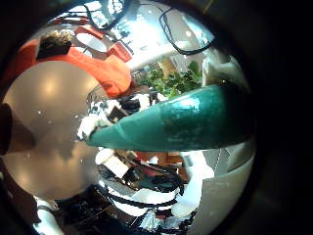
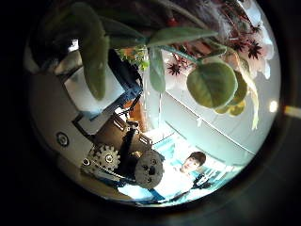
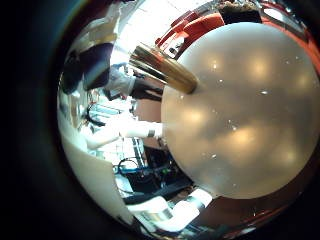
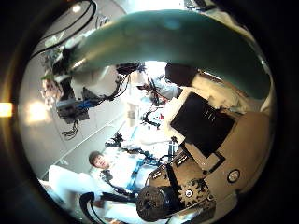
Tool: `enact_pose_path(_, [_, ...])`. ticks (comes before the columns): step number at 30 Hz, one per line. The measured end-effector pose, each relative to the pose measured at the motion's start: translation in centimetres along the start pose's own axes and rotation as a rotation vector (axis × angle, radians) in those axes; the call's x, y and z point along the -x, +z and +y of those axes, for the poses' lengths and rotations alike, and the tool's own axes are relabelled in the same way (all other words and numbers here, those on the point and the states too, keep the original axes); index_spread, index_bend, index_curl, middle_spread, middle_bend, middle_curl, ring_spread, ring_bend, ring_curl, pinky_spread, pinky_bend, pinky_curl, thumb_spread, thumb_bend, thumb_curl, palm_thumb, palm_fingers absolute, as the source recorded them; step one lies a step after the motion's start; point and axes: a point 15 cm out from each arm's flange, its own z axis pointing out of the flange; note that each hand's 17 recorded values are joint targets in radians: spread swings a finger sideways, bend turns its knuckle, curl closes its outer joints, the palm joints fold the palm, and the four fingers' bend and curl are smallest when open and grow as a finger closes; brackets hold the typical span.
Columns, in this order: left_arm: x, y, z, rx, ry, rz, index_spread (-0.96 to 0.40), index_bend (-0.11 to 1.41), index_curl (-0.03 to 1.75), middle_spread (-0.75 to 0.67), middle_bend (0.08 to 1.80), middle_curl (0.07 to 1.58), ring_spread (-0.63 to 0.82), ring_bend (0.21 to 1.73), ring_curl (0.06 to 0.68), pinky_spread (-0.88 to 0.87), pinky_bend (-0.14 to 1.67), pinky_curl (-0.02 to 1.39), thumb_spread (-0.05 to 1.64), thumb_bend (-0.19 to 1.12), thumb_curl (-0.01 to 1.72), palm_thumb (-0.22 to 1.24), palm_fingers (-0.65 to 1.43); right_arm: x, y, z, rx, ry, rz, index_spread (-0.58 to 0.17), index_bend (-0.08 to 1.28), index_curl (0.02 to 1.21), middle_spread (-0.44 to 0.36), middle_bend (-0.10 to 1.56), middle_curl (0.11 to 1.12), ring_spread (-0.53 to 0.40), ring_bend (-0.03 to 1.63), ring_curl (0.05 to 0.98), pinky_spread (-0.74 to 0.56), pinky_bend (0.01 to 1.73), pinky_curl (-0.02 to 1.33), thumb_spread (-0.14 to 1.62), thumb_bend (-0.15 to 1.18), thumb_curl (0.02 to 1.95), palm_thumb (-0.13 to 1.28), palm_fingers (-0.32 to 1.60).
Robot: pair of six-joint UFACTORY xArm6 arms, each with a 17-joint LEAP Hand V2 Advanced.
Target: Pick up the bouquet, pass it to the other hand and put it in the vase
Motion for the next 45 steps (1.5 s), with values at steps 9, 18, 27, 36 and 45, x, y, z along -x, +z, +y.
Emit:
enact_pose_path(9, [-2.4,-1.9,-0.4,-0.066,0.089,-0.069,-0.55,1.02,0.92,-0.40,1.33,0.76,-0.37,1.46,0.538,-0.54,1.19,0.75,1.06,0.06,0.70,0.88,1.16,-0.2,-1.1,-0.3,-0.061,0.012,-0.022,-0.342,0.54,0.84,-0.159,1.01,0.71,-0.219,1.27,0.597,-0.37,1.03,0.83,0.97,-0.04,0.93,0.81,0.37])
enact_pose_path(18, [-4.1,-4.1,-0.3,-0.143,0.159,-0.161,-0.56,1.01,0.96,-0.39,1.35,0.75,-0.36,1.47,0.536,-0.56,1.17,0.80,1.08,0.03,0.75,0.89,1.15,-0.3,-1.3,-0.4,-0.071,0.040,-0.030,-0.359,0.26,0.56,-0.020,0.53,0.48,0.035,0.88,0.403,0.19,0.88,0.71,0.98,-0.04,0.74,0.73,-0.09])
enact_pose_path(27, [-3.2,-8.1,-0.2,-0.250,0.189,-0.236,-0.57,0.99,0.98,-0.39,1.36,0.74,-0.36,1.48,0.532,-0.58,1.14,0.84,1.09,0.01,0.80,0.90,1.15,-0.7,-1.4,-0.5,-0.073,0.077,-0.037,-0.327,0.14,0.42,0.080,0.34,0.38,0.182,0.66,0.297,0.43,0.71,0.56,0.99,-0.03,0.62,0.69,-0.07])
enact_pose_path(36, [-1.2,-13.0,-0.4,-0.376,0.155,-0.211,-0.58,0.98,1.00,-0.38,1.36,0.72,-0.36,1.48,0.528,-0.59,1.12,0.87,1.09,-0.01,0.83,0.90,1.16,-1.6,-1.6,-0.8,-0.072,0.109,-0.050,-0.313,0.14,0.32,0.109,0.27,0.35,0.213,0.58,0.259,0.49,0.66,0.47,0.99,-0.03,0.55,0.68,-0.02])
enact_pose_path(45, [0.9,-15.6,0.6,-0.437,0.121,-0.167,-0.59,0.97,1.01,-0.38,1.37,0.72,-0.36,1.48,0.526,-0.60,1.10,0.90,1.10,-0.01,0.85,0.89,1.16,-1.9,-1.6,-0.9,-0.075,0.125,-0.045,-0.299,0.15,0.28,0.119,0.24,0.34,0.219,0.56,0.247,0.50,0.65,0.42,1.00,-0.03,0.52,0.69,0.01])
